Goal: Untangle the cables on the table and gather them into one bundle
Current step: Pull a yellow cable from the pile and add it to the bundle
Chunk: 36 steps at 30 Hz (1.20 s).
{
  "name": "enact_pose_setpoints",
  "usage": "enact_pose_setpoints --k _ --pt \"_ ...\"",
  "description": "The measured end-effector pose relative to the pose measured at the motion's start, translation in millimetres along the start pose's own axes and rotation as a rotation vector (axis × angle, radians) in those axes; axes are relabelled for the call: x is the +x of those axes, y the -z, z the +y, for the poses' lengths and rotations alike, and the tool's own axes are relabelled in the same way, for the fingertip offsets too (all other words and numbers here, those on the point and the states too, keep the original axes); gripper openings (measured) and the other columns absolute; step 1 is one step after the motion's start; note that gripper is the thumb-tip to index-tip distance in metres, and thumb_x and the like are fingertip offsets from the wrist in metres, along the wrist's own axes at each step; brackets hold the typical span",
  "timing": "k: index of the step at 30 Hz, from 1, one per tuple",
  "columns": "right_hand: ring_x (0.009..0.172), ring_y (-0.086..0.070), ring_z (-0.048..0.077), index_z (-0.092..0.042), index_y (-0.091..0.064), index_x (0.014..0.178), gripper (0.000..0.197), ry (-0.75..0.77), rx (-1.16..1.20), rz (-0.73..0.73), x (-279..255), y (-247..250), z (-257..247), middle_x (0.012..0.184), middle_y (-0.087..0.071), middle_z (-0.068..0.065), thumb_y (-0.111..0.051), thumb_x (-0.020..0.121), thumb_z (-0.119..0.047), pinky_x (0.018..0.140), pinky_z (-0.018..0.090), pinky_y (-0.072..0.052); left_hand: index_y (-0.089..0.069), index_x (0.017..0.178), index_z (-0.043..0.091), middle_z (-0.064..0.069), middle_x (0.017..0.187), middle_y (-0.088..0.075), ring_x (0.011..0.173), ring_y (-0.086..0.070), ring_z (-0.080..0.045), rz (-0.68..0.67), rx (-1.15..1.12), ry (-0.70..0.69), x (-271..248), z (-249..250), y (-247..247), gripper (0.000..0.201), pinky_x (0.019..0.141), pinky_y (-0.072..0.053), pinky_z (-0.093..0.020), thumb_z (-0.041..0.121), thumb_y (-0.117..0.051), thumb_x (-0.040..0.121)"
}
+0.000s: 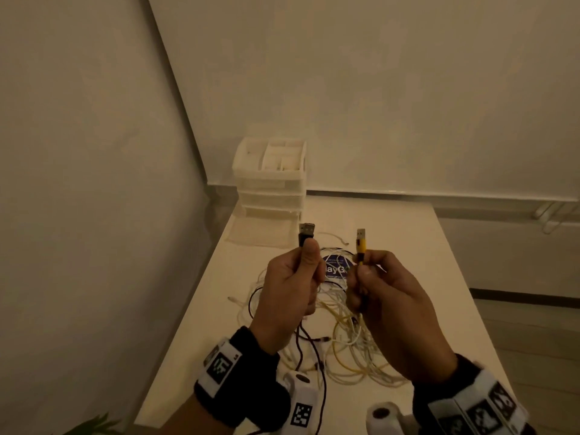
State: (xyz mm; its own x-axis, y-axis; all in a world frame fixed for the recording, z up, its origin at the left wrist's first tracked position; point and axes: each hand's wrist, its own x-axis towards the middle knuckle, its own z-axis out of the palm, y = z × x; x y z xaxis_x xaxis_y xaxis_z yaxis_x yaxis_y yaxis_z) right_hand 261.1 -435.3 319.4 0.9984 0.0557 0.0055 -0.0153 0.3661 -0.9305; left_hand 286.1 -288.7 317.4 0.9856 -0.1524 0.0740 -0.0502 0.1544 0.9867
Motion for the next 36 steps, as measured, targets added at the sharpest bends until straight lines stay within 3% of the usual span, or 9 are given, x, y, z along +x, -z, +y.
enact_pose_setpoints --k 11,13,16,19,24,27,29,33,36 --pt "0.054 -0.06 0.014 -0.003 -0.064 0.09 0.009 0.194 -0.189 0.117 3.9 -22.3 -5.4 0.067 -0.065 0.006 -0.06 0.092 -0.011 0.054 0.025 -0.051 -0.063 0.104 0.024 0.005 0.058 -0.046 0.047 -0.041 -0.015 -0.016 0.06 -0.09 3.0 0.9 -26.3 0.027 0.043 -0.037 -0.026 0.047 -0.049 0.097" --pt "0.056 -0.062 0.012 -0.006 -0.064 0.086 0.005 0.229 -0.263 0.127 5.7 -21.5 -2.7 0.071 -0.067 0.003 -0.062 0.09 -0.006 0.055 0.022 -0.051 -0.063 0.113 0.022 -0.002 0.083 -0.067 0.075 -0.066 -0.022 -0.026 0.076 -0.081 6.2 -1.2 -29.9 0.033 0.066 -0.057 -0.035 0.047 -0.051 0.096" --pt "0.062 -0.068 0.014 -0.008 -0.064 0.083 0.008 0.246 -0.326 0.156 8.3 -18.8 1.8 0.077 -0.07 0.002 -0.063 0.089 -0.002 0.056 0.023 -0.054 -0.066 0.113 0.018 -0.007 0.107 -0.07 0.105 -0.067 -0.022 0.03 0.1 -0.063 8.2 -4.9 -34.1 0.034 0.091 -0.055 -0.043 0.04 -0.048 0.094" --pt "0.068 -0.07 0.019 -0.011 -0.056 0.082 0.013 0.233 -0.349 0.166 6.8 -14.0 8.1 0.085 -0.07 0.0 -0.068 0.087 -0.008 0.057 0.027 -0.055 -0.066 0.096 0.013 -0.009 0.088 -0.071 0.084 -0.07 -0.027 0.101 0.15 -0.076 7.9 -3.0 -36.5 0.032 0.079 -0.058 -0.05 0.038 -0.045 0.1" --pt "0.058 -0.058 0.012 -0.026 -0.057 0.088 0.006 0.278 -0.636 -0.044 0.9 -2.9 29.6 0.072 -0.064 0.0 -0.06 0.094 -0.028 0.056 0.029 -0.047 -0.056 0.073 0.021 0.008 0.065 -0.056 0.063 -0.05 -0.012 0.247 0.173 -0.216 21.4 18.4 -8.1 0.039 0.062 -0.042 -0.033 0.035 -0.035 0.103" --pt "0.061 -0.059 0.01 -0.031 -0.065 0.093 0.021 0.324 -0.771 -0.205 -1.7 8.1 45.0 0.065 -0.062 -0.006 -0.046 0.098 -0.038 0.058 0.018 -0.044 -0.05 0.078 0.013 -0.001 0.057 -0.045 0.056 -0.056 -0.023 0.198 0.023 -0.208 25.2 32.5 8.3 0.036 0.068 -0.056 -0.046 0.037 -0.034 0.1" --pt "0.06 -0.058 0.01 -0.033 -0.066 0.093 0.025 0.307 -0.785 -0.259 -1.3 18.7 54.7 0.064 -0.06 -0.005 -0.043 0.097 -0.041 0.058 0.017 -0.043 -0.045 0.082 0.009 0.0 0.055 -0.036 0.044 -0.045 -0.02 0.159 -0.047 -0.199 23.2 42.0 19.2 0.034 0.053 -0.056 -0.042 0.037 -0.036 0.099" --pt "0.058 -0.054 0.006 -0.029 -0.065 0.087 0.022 0.229 -0.81 -0.267 2.0 42.0 65.7 0.064 -0.057 -0.005 -0.046 0.097 -0.037 0.058 0.013 -0.039 -0.045 0.08 0.012 0.005 0.054 -0.027 0.043 -0.02 -0.01 0.166 -0.001 -0.243 21.9 54.4 48.5 0.034 0.04 -0.022 -0.02 0.039 -0.041 0.1" --pt "0.058 -0.052 0.008 -0.032 -0.064 0.083 0.024 0.225 -0.876 -0.238 8.8 45.2 61.3 0.067 -0.059 -0.01 -0.046 0.095 -0.042 0.055 0.017 -0.039 -0.057 0.08 0.018 0.011 0.051 -0.036 0.042 -0.026 -0.008 0.079 0.199 -0.241 11.1 50.6 54.2 0.023 0.04 -0.026 -0.019 0.035 -0.053 0.095"
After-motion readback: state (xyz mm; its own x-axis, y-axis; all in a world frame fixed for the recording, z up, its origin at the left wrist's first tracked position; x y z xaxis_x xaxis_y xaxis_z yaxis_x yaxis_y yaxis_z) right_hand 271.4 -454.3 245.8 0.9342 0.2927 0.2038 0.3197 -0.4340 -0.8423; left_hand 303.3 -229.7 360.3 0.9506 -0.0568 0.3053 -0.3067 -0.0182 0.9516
